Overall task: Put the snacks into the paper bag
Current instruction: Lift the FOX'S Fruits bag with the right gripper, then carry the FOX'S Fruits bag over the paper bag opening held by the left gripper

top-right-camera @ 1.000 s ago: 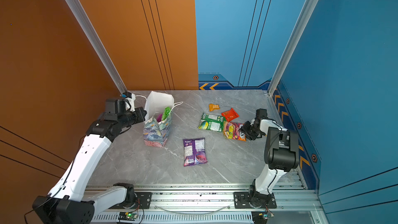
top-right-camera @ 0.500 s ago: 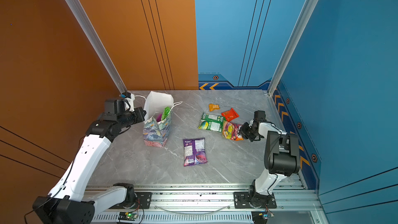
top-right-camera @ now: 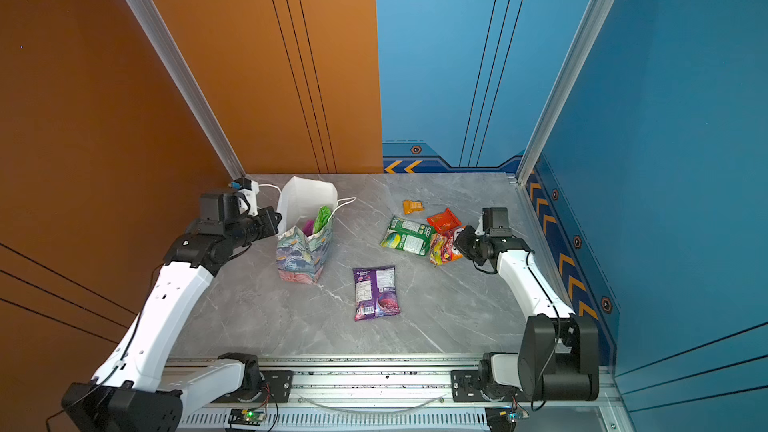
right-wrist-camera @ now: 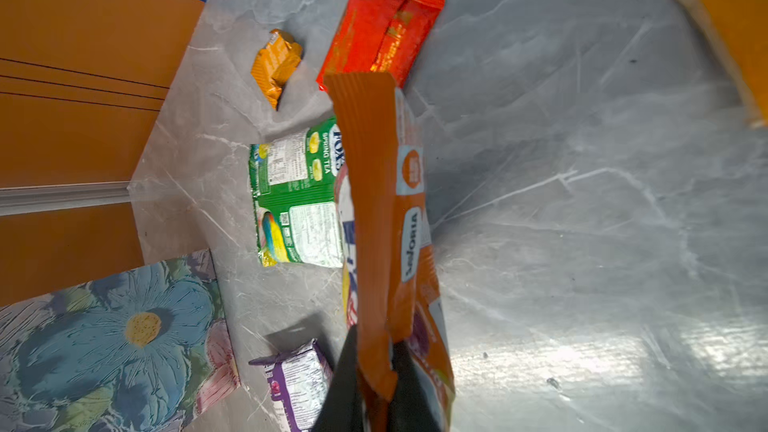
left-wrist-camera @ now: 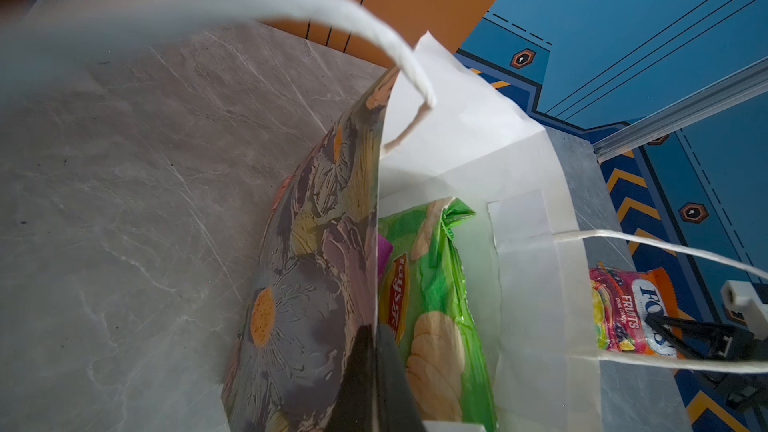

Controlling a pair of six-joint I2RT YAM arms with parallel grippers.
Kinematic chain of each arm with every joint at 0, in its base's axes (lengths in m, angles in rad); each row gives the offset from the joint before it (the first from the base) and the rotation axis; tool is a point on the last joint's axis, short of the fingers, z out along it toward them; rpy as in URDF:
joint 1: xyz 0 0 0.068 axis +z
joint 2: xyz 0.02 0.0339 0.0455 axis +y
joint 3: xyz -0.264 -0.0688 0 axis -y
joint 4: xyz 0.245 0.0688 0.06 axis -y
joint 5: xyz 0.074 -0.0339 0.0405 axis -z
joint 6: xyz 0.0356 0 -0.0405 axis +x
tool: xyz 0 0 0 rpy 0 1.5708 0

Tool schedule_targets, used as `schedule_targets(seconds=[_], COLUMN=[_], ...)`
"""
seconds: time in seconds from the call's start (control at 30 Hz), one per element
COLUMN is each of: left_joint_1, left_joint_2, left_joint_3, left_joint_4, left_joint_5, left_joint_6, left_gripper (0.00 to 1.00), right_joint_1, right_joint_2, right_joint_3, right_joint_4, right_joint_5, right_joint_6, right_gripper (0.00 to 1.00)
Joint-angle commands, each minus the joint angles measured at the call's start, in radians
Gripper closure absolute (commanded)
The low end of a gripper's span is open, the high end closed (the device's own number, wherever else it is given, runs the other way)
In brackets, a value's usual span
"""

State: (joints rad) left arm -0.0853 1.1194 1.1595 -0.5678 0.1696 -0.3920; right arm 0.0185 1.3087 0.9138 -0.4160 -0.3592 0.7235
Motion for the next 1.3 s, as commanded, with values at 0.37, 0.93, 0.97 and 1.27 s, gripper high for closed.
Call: schedule_targets(seconds=[0.37, 0.93, 0.97, 1.27], left_joint_1=[-0.036, -0.078, -0.082, -0.114], left_joint_2=[-0.039, -0.053, -0.054, -0.057], left_joint_3=[-0.017, -0.016, -0.017, -0.015], left_joint_4=[0.01, 0.011, 0.011, 0.011], left_joint_5=[-0.025, -0.029, -0.031, -0.035], left_joint_6=[0.01, 0.021, 0.022, 0.032], left_gripper=[1.0, 1.0, 1.0, 1.0], right_joint_1=[0.182, 0.538, 0.579, 0.786], right_joint_2=[-0.15, -0.053, -0.038, 0.126], right_joint_3=[0.159, 0.679, 0.711, 0.863], right_joint_4=[-0.063, -0.055, -0.054, -0.027], right_joint_5=[0.21, 0.413, 0.438, 0.486], right_joint_6=[0.071, 0.012, 0.012, 0.037], right_gripper=[1.0, 1.0, 1.0, 1.0])
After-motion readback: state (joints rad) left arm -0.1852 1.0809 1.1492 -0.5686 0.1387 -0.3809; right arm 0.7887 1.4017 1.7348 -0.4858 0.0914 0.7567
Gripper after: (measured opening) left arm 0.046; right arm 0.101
